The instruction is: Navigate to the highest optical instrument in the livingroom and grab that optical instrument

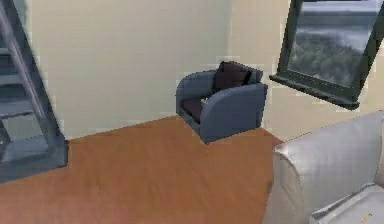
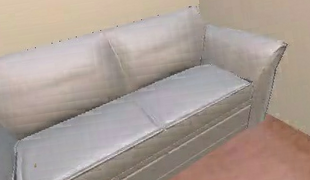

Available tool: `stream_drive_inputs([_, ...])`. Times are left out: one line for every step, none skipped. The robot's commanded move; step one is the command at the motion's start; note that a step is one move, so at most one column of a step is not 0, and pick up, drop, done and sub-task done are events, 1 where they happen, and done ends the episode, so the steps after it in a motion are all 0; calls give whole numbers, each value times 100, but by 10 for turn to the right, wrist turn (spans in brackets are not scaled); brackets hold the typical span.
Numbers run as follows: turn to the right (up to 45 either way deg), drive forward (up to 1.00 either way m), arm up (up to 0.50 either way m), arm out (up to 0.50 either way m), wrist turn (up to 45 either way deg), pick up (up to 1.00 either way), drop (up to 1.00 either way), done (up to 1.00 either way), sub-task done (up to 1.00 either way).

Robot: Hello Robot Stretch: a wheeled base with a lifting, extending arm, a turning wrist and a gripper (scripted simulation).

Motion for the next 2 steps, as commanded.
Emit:
stream_drive_inputs([0, 85, 0, 0, 0, 0, 0, 0, 0])
stream_drive_inputs([-450, 0, 0, 0, 0, 0, 0, 0, 0])
